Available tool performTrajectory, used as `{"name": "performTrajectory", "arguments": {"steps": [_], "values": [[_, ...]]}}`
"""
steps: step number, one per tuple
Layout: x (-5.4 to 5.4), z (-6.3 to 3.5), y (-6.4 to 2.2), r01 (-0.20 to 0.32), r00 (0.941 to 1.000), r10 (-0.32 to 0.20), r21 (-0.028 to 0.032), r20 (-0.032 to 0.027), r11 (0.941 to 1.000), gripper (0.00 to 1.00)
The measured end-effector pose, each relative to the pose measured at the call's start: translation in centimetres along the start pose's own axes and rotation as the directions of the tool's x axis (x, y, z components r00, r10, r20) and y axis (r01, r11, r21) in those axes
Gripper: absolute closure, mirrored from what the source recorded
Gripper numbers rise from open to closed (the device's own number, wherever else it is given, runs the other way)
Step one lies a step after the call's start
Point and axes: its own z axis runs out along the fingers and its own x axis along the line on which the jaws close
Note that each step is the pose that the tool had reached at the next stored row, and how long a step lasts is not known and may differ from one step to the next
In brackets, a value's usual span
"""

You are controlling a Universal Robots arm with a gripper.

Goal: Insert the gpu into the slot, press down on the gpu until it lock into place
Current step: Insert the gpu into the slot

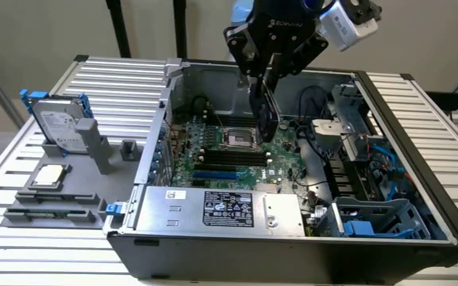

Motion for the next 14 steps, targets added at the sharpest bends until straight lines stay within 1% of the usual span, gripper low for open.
{"name": "performTrajectory", "arguments": {"steps": [3, 5, 7, 10, 12, 14], "values": [[0.00, 0.12, -0.01, 0.055, 0.9985, -0.055, 0.0023, -0.0035, 0.9985, 0.74], [-0.01, 0.18, -0.01, 0.092, 0.9958, -0.092, 0.0036, -0.0059, 0.9958, 0.74], [-0.01, 0.23, -0.02, 0.127, 0.9918, -0.127, 0.0049, -0.0083, 0.9918, 0.74], [-0.01, 0.31, -0.03, 0.180, 0.9836, -0.180, 0.0064, -0.0121, 0.9836, 0.74], [-0.01, 0.39, -0.03, 0.216, 0.9764, -0.216, 0.0073, -0.0149, 0.9764, 0.74], [-0.02, 0.49, -0.04, 0.251, 0.9678, -0.251, 0.0081, -0.0180, 0.9679, 0.74]]}}
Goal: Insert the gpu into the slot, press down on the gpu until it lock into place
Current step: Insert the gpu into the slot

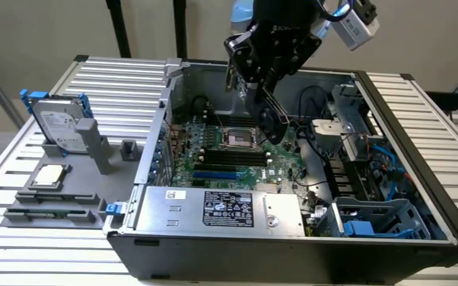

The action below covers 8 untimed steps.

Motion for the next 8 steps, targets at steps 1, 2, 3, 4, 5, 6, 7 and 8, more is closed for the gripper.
{"name": "performTrajectory", "arguments": {"steps": [1, 2, 3, 4, 5, 6, 7, 8], "values": [[0.00, 0.07, -0.01, 0.019, 0.9998, -0.019, 0.0006, -0.0013, 0.9998, 0.74], [-0.01, 0.14, -0.01, 0.037, 0.9993, -0.037, -0.0002, -0.0018, 0.9993, 0.74], [-0.01, 0.21, -0.02, 0.053, 0.9986, -0.053, -0.0030, -0.0011, 0.9986, 0.74], [-0.01, 0.25, -0.03, 0.069, 0.9976, -0.069, -0.0072, 0.0003, 0.9976, 0.74], [-0.01, 0.30, -0.03, 0.083, 0.9966, -0.083, -0.0128, 0.0027, 0.9965, 0.74], [-0.01, 0.35, -0.03, 0.097, 0.9953, -0.097, -0.0194, 0.0058, 0.9951, 0.74], [-0.01, 0.38, -0.03, 0.109, 0.9940, -0.109, -0.0268, 0.0097, 0.9937, 0.74], [-0.01, 0.39, -0.03, 0.120, 0.9927, -0.120, -0.0352, 0.0144, 0.9921, 0.74]]}}
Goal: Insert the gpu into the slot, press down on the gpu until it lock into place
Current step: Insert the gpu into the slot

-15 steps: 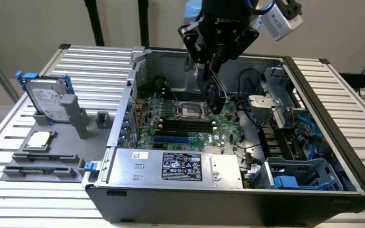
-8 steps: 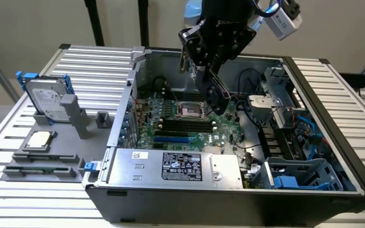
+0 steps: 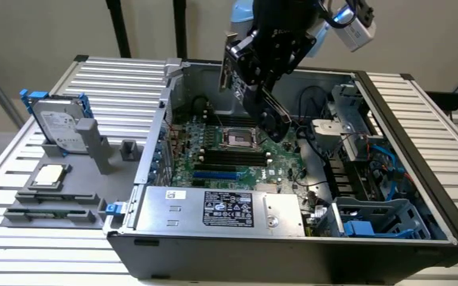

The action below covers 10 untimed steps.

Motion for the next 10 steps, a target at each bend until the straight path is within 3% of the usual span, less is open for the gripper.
{"name": "performTrajectory", "arguments": {"steps": [3, 5, 7, 10], "values": [[0.00, 0.04, -0.01, 0.034, 0.9994, -0.033, -0.0232, 0.0124, 0.9992, 0.74], [0.01, 0.04, 0.00, 0.060, 0.9981, -0.059, -0.0295, 0.0174, 0.9978, 0.74], [0.00, 0.04, 0.00, 0.089, 0.9958, -0.089, -0.0273, 0.0236, 0.9956, 0.74], [0.01, 0.05, -0.03, 0.134, 0.9904, -0.133, -0.0137, 0.0369, 0.9909, 0.74]]}}
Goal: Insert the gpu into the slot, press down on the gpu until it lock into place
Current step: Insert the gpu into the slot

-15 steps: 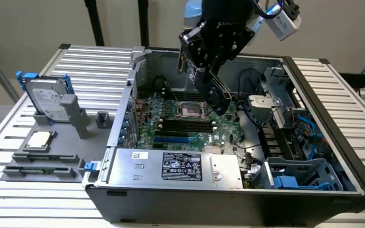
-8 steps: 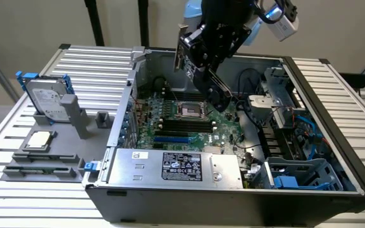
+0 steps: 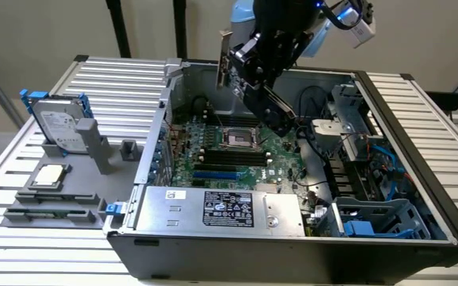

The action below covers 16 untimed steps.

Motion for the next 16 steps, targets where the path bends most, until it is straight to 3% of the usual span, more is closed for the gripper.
{"name": "performTrajectory", "arguments": {"steps": [5, 7, 12, 16], "values": [[0.01, 0.04, -0.02, 0.083, 0.9963, -0.084, 0.0242, 0.0206, 0.9962, 0.74], [0.01, 0.09, -0.03, 0.117, 0.9928, -0.117, 0.0292, 0.0230, 0.9927, 0.74], [0.03, 0.33, -0.05, 0.206, 0.9782, -0.207, 0.0286, 0.0164, 0.9781, 0.74], [0.04, 0.58, -0.08, 0.276, 0.9611, -0.276, 0.0241, 0.0085, 0.9609, 0.74]]}}
